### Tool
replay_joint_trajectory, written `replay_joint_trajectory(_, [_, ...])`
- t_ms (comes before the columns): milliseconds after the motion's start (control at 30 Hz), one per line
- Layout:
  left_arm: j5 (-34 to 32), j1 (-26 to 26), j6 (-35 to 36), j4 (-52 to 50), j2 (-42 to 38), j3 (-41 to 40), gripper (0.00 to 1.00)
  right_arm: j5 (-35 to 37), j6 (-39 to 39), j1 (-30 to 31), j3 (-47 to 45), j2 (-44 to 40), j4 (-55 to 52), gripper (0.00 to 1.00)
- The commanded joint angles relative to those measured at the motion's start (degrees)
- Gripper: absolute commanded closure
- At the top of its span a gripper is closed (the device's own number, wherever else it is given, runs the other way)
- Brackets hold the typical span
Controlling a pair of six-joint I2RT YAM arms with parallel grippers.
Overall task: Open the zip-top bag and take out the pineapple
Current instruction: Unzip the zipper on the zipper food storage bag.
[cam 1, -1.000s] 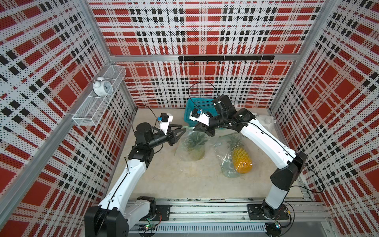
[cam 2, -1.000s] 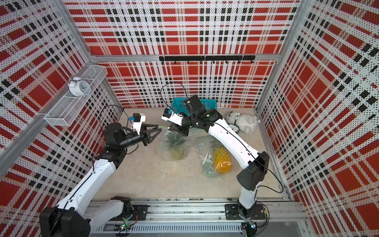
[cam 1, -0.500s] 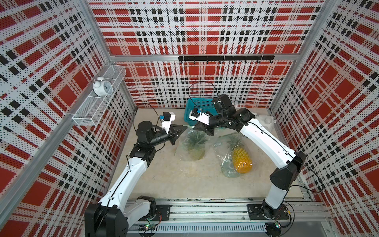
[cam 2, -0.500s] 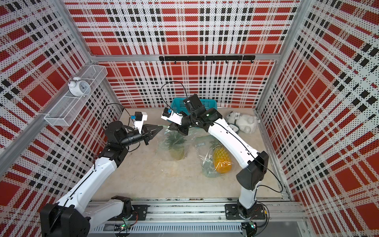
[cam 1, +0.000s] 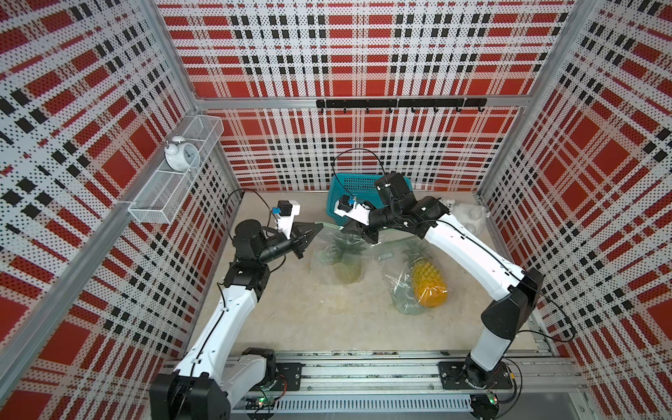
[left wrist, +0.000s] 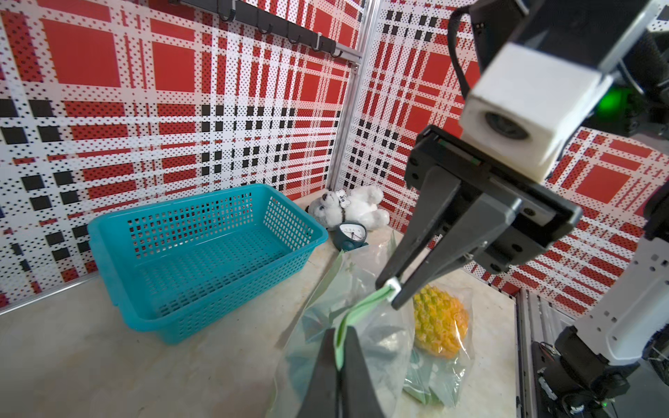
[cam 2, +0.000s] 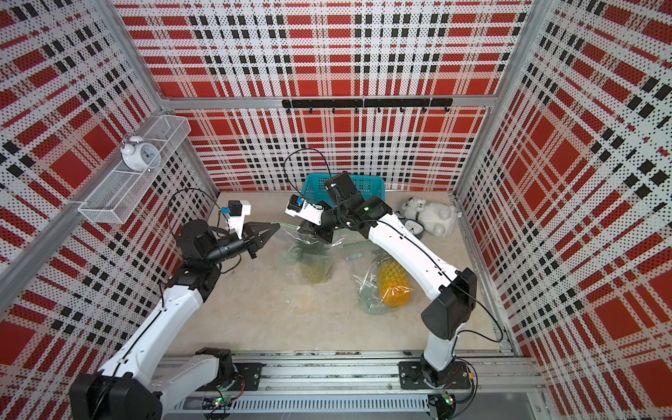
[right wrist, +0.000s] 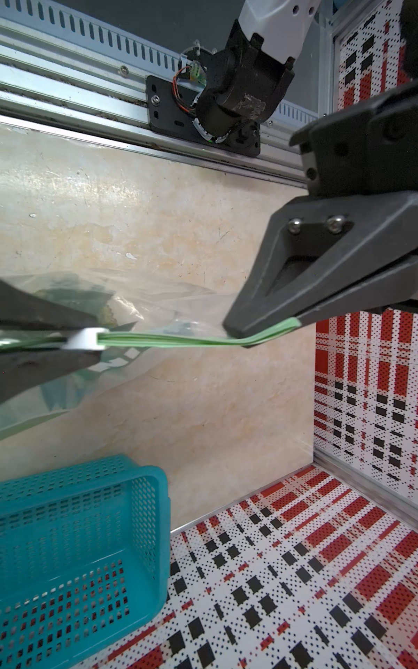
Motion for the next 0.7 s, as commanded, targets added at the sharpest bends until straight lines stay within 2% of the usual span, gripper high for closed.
replay_joint_trajectory(0, [-4.7,2.1,-0.2,2.4,-1.6,0.0,1.00,2.8,1.0,-2.1,-2.5,-3.7,-4.5,0.93])
replay_joint_trajectory(300, [-5.3,2.2,0.0,1.8,-2.1,0.2,1.00,4.3,1.9,-5.5,-8.9,-8.0,-3.0,0.93])
replay_joint_trajectory(667, [-6.1,2.5,0.5,0.9,-2.6,0.1,1.00,6.0,4.1,-11.2,-21.2,-15.7,1.0,0.93])
